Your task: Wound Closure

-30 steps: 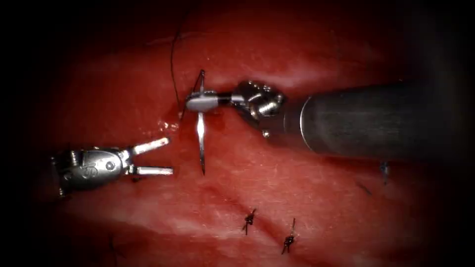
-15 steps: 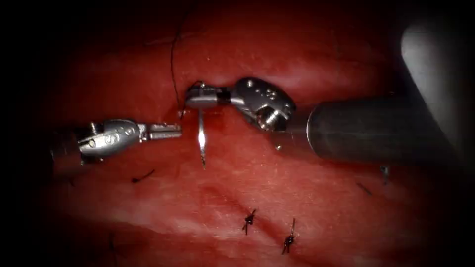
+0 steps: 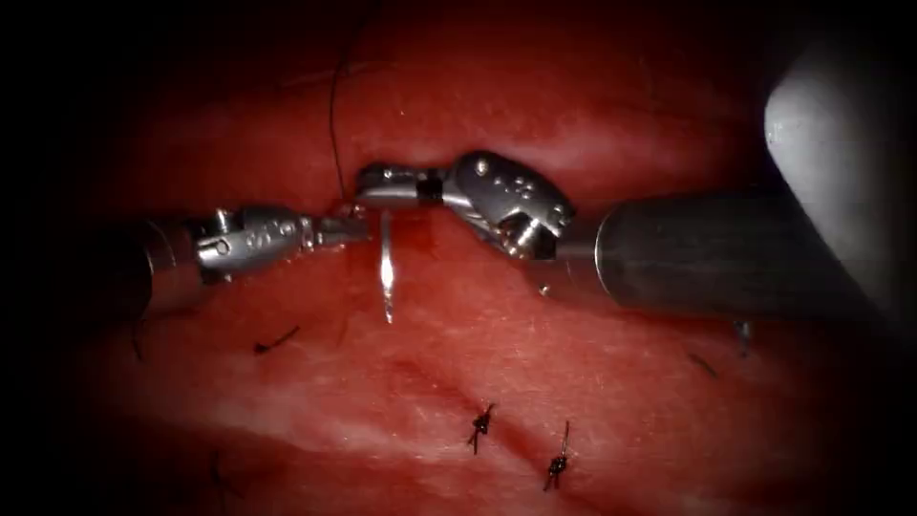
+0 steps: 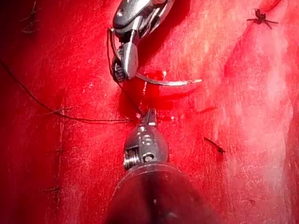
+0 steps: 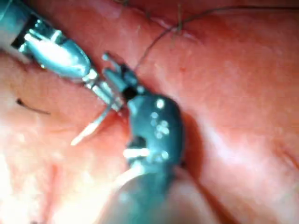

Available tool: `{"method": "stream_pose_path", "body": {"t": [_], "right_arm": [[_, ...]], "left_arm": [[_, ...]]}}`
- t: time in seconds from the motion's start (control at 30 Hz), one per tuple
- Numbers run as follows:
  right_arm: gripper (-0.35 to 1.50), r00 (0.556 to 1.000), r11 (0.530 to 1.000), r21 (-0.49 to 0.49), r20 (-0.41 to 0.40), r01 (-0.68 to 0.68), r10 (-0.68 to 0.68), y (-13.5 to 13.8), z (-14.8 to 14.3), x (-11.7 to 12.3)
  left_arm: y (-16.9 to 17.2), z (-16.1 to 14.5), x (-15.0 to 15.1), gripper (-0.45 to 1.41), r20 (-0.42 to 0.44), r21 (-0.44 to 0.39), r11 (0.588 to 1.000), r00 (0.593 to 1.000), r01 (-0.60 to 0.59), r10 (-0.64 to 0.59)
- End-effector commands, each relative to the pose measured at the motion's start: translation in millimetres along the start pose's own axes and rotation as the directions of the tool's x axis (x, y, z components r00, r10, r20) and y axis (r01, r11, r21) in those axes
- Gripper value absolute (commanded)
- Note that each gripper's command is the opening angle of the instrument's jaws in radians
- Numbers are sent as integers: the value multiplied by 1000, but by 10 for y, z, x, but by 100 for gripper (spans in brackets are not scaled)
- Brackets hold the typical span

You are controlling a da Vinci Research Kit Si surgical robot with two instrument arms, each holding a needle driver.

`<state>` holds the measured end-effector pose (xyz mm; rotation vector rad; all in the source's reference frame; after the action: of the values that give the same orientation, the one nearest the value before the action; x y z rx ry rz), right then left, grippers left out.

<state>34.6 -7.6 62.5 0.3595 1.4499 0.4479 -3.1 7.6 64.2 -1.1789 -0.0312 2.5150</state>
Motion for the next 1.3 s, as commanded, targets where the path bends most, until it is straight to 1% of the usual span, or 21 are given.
{"method": "stream_pose_path", "body": {"t": [0.03,0.13,0.27,0.47,0.53,0.57,0.63,0.77,0.97,1.1,1.3], "right_arm": [[-35,1000,1000,2,-1,4,-4,-5,8,-8],[-35,1000,1000,-1,-1,23,-23,-6,10,-10],[-35,998,998,-5,-2,59,-59,-5,12,-10],[-35,992,992,-17,-1,128,-128,0,14,-10],[-35,985,985,-30,3,173,-173,5,15,-9],[-35,977,977,-38,6,211,-211,11,18,-9],[-35,971,970,-46,8,240,-240,15,21,-11],[-35,951,949,-58,14,310,-310,23,27,-15],[-35,913,910,-73,14,407,-407,26,34,-20],[-35,886,883,-76,16,463,-463,25,44,-28],[-35,868,866,-68,10,495,-496,25,52,-42]], "left_arm": [[-2,11,-6,-45,7,2,1000,1000,0,0],[-8,16,-14,-45,18,10,1000,1000,-1,1],[-8,23,-24,-45,72,-10,1000,997,-15,16],[-11,29,-34,-45,105,-19,1000,994,-25,26],[-12,30,-36,-45,138,-21,999,990,-30,32],[-12,30,-37,-45,184,-24,999,982,-36,40],[-10,28,-39,-45,229,-36,999,972,-40,47],[-5,20,-41,-45,284,-50,998,958,-33,46],[3,14,-41,-45,311,-52,998,949,-43,57],[6,14,-42,-45,331,-59,997,941,-47,64],[10,13,-41,-45,338,-56,997,939,-51,67]]}}
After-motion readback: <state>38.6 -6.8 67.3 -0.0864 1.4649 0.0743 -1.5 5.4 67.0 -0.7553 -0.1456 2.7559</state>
